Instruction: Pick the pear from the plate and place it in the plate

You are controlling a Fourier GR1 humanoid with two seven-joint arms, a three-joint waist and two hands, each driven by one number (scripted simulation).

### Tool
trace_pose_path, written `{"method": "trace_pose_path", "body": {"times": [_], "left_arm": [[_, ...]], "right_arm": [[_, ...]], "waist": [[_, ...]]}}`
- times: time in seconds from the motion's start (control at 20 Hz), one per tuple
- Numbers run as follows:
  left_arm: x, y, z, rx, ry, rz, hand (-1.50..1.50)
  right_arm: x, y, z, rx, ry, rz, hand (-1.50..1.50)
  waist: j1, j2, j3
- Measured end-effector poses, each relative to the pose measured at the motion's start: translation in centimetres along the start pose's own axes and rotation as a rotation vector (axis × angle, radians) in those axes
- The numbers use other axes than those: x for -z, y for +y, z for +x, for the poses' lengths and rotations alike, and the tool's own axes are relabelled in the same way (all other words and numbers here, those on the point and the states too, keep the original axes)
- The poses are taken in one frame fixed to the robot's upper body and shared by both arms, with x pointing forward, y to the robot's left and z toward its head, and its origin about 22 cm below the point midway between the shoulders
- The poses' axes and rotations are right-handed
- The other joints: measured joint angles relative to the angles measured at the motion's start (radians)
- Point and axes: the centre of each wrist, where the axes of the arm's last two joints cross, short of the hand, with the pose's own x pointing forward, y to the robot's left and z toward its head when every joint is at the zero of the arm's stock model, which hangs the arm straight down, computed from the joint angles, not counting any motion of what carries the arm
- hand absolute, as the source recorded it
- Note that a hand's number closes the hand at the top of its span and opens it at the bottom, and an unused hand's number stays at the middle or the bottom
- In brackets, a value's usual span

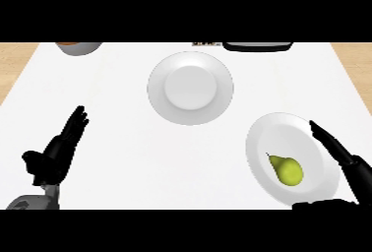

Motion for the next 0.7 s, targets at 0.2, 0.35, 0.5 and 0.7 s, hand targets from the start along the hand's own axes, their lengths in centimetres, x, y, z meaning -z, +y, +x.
{"method": "trace_pose_path", "body": {"times": [0.2, 0.35, 0.5, 0.7], "left_arm": [[0.1, -0.6, 0.1, -0.006, -0.001, -0.006, 0.0], [0.2, -0.7, -0.1, 0.001, -0.001, -0.003, 0.0], [0.3, -0.5, 0.3, -0.002, -0.001, -0.007, 0.0], [0.2, -0.5, 0.1, 0.004, -0.001, 0.001, 0.0]], "right_arm": [[0.3, -1.9, 1.0, -0.159, 0.104, 0.124, -1.5], [0.3, -2.1, 1.8, -0.22, 0.162, 0.207, -1.5], [0.3, -2.3, 2.2, -0.243, 0.221, 0.255, -1.5], [0.5, -2.4, 2.2, -0.294, 0.289, 0.287, -1.5]], "waist": [[0.004, 0.001, -0.001], [0.003, 0.001, 0.0], [0.002, 0.001, 0.0], [0.002, 0.001, 0.001]]}}
